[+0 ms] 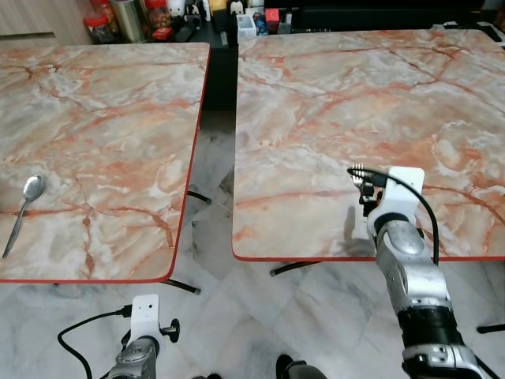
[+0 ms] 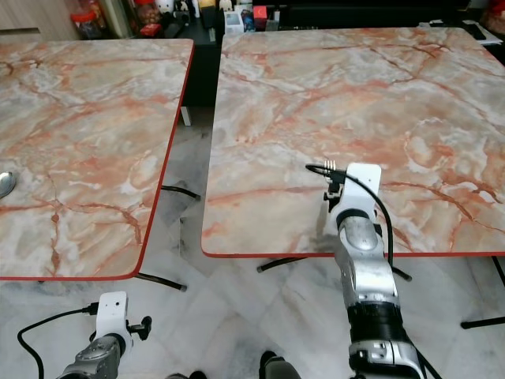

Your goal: Setting the table

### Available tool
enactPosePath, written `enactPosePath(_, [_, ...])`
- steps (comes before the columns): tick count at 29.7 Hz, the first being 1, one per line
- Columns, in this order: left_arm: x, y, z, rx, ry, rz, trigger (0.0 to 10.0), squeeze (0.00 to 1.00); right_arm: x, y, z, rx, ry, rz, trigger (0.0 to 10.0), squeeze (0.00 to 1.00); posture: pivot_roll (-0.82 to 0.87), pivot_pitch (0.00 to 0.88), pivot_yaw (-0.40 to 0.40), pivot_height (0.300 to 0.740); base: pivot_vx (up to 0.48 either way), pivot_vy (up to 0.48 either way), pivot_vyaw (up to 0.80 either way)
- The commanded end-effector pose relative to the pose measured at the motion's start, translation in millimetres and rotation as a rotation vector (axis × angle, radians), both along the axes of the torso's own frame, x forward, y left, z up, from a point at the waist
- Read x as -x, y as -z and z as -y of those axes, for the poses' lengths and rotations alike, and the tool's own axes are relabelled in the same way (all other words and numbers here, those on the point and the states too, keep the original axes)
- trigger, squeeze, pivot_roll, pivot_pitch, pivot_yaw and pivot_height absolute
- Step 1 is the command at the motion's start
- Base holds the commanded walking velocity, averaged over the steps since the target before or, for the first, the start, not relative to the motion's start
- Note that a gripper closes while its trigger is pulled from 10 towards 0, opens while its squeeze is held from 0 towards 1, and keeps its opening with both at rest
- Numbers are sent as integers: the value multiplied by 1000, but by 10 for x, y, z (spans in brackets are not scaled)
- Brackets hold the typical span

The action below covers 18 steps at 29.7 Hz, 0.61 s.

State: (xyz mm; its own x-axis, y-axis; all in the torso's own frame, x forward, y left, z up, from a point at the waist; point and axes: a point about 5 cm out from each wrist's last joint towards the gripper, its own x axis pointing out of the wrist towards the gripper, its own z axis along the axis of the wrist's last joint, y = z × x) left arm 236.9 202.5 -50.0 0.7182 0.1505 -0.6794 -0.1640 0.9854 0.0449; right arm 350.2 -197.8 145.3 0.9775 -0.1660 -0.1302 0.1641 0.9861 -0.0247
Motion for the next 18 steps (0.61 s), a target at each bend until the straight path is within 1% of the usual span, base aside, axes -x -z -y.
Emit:
enactPosePath(1, [98,65,-29,4,-5,-44,10000,0,-8,42,-10,-18,0,-22,10000,0,-168,175,37,740,0,0,0])
enactPosePath(7, [107,70,-36,5,-4,-47,10000,0,0,57,-3,-23,22,-35,10000,0,-164,181,41,740,0,0,0])
enactPosePath(8, [109,71,-38,5,-3,-48,10000,0,6,61,17,-26,31,-37,10000,188,-164,182,41,740,0,0,0])
enactPosePath(9, [110,71,-38,5,-3,-48,10000,0,8,63,25,-26,35,-39,10000,188,-164,182,41,740,0,0,0])
enactPosePath(10, [111,72,-40,5,-3,-49,10000,0,9,62,38,-27,42,-40,10000,929,-167,181,42,740,0,0,0])
enactPosePath(11, [111,72,-41,5,-3,-49,10000,0,9,61,47,-28,47,-40,10000,929,-167,183,43,740,0,0,0])
enactPosePath(12, [112,72,-42,5,-3,-50,10000,0,8,59,59,-26,50,-43,10000,1000,-166,183,43,740,0,0,0])
enactPosePath(14, [112,72,-44,6,-3,-50,10000,0,7,58,76,-22,54,-48,10000,1000,-165,182,43,740,0,0,0])
enactPosePath(15, [112,71,-45,6,-3,-50,10000,0,7,57,97,-16,58,-54,10000,0,-165,183,43,740,0,0,0])
enactPosePath(18, [110,70,-45,5,-2,-50,10000,0,10,74,144,-11,79,-72,10000,0,-165,183,45,740,0,0,0])
